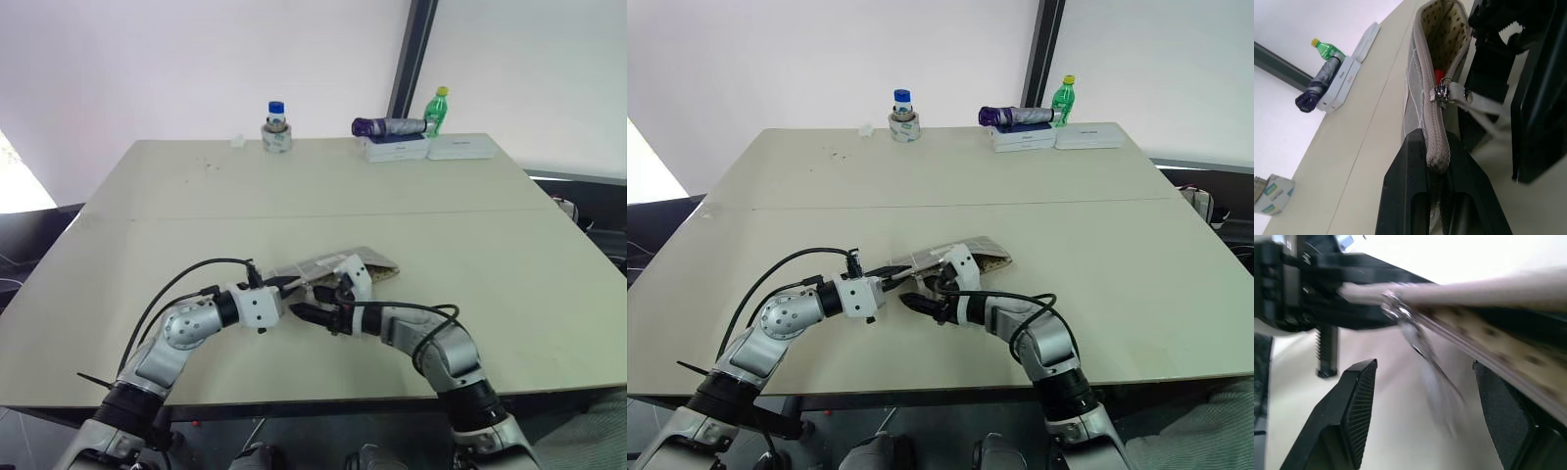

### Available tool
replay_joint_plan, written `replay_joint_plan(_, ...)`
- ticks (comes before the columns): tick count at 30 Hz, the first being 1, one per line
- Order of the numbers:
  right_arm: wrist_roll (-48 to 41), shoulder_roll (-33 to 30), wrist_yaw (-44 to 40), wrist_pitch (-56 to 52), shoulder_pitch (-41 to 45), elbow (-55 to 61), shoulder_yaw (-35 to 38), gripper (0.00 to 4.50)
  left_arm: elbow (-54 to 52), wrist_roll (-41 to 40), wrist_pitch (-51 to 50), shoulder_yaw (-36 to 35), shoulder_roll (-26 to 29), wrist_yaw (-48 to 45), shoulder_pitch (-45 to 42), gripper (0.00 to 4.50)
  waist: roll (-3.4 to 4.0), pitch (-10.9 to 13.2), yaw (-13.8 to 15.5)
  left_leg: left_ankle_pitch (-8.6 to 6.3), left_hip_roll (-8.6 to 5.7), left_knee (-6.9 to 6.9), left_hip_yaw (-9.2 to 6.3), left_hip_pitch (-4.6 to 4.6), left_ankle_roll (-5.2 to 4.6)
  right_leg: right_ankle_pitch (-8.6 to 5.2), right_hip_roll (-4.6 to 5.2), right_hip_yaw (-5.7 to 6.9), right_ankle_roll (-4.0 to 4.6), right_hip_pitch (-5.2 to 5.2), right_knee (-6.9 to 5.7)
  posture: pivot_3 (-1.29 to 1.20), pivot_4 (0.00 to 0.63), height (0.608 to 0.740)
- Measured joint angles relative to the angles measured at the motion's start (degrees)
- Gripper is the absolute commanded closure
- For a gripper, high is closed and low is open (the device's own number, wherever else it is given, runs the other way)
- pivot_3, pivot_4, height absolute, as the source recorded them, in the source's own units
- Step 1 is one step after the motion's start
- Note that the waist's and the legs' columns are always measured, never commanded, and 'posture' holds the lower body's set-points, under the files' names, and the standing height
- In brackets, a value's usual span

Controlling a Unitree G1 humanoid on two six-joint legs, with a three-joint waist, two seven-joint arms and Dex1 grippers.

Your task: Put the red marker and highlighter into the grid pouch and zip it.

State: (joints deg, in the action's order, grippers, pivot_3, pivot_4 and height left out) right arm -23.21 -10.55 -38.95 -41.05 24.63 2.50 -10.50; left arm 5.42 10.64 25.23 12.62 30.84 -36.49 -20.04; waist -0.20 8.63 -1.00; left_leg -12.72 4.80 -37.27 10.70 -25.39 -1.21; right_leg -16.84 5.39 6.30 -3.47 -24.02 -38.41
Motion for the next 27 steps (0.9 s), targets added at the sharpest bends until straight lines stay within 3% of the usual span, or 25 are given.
replay_joint_plan(2,0.0,0.5,0.0,0.4,0.6,-0.5,-0.1,2.16,0.0,0.0,0.0,0.0,0.0,0.0,0.0,4.50,0.00,0.0,0.1,0.00,0.00,-0.02,0.00,0.00,0.00,0.00,0.02,0.00,0.00,0.02,0.00,0.00,0.150,0.740)
replay_joint_plan(6,0.1,-0.2,-0.5,0.6,0.4,-0.6,-0.3,4.17,0.0,0.1,0.0,0.0,0.0,0.1,0.0,4.50,0.00,0.0,0.3,0.00,-0.01,-0.03,0.00,-0.01,0.00,0.00,0.06,0.00,0.00,0.03,0.01,0.00,0.150,0.740)
replay_joint_plan(7,0.2,-1.4,-1.1,0.9,0.1,-0.6,-0.3,4.46,0.0,0.1,0.0,0.0,0.1,0.1,0.0,4.50,0.00,0.0,0.3,0.00,-0.01,-0.03,-0.01,-0.01,-0.01,0.00,0.06,0.00,0.00,0.03,0.01,0.00,0.150,0.740)
replay_joint_plan(13,0.6,-14.3,-5.2,2.8,-0.4,-2.0,4.6,4.46,0.1,0.1,1.1,-0.1,1.8,0.2,2.2,4.50,0.00,0.0,0.3,-0.01,-0.01,-0.02,-0.01,0.00,-0.02,0.00,0.08,0.00,0.00,0.01,0.01,0.00,0.150,0.740)
replay_joint_plan(18,2.9,-25.4,-8.2,8.1,-0.3,-10.6,10.1,4.46,1.3,-1.0,3.0,-1.5,3.8,0.4,2.8,4.50,0.00,0.0,0.1,-0.03,-0.01,0.04,0.02,0.02,-0.04,0.00,0.09,0.00,0.00,-0.01,0.03,0.00,0.150,0.740)
replay_joint_plan(23,3.4,-26.0,-10.7,14.0,1.1,-13.9,9.9,4.46,2.9,-3.7,4.2,-1.4,3.7,-1.4,2.6,4.50,0.01,0.0,-0.1,0.02,0.01,0.10,0.07,0.03,0.04,0.00,-0.03,-0.02,-0.01,-0.06,0.02,0.00,0.150,0.740)
replay_joint_plan(27,2.2,-24.8,-10.9,13.2,1.1,-14.3,10.4,3.11,5.2,-11.4,0.3,-2.4,5.1,-8.0,2.5,2.85,0.02,0.0,0.0,0.03,0.04,0.07,0.08,0.02,0.05,0.00,-0.01,-0.02,-0.01,-0.06,0.02,0.00,0.150,0.740)
